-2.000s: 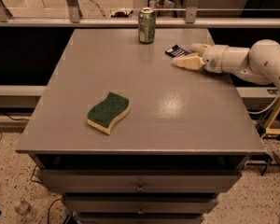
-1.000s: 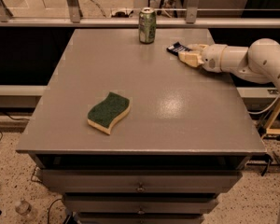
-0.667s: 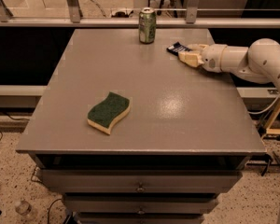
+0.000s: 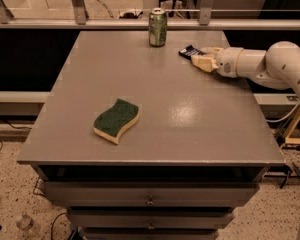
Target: Move rxbar blueberry near sponge
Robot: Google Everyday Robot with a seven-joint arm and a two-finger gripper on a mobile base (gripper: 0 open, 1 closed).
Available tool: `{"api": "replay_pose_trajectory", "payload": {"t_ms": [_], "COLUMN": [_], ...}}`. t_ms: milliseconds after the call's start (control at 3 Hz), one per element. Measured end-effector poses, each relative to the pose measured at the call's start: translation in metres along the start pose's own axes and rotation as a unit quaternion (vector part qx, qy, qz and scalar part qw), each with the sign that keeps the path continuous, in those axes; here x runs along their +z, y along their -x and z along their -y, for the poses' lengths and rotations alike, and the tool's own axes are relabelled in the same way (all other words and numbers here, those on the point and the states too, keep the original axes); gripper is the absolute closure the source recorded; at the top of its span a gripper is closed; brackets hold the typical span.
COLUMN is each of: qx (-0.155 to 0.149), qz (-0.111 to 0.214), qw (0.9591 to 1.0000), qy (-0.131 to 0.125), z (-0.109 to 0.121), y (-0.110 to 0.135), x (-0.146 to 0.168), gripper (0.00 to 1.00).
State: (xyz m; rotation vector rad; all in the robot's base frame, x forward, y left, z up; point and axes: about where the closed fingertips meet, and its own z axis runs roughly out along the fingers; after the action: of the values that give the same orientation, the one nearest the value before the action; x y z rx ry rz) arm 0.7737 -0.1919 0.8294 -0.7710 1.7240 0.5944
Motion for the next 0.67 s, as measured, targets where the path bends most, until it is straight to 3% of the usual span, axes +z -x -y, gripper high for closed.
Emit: {"api": "replay_pose_trajectory", "payload": {"t_ms": [667], "qx": [0.0], "qz": [0.0], "qw": [1.0], "qy": [0.0], "z": [0.0], "y": [0.0003], "x": [-0.0001], "gripper": [1.0]}}
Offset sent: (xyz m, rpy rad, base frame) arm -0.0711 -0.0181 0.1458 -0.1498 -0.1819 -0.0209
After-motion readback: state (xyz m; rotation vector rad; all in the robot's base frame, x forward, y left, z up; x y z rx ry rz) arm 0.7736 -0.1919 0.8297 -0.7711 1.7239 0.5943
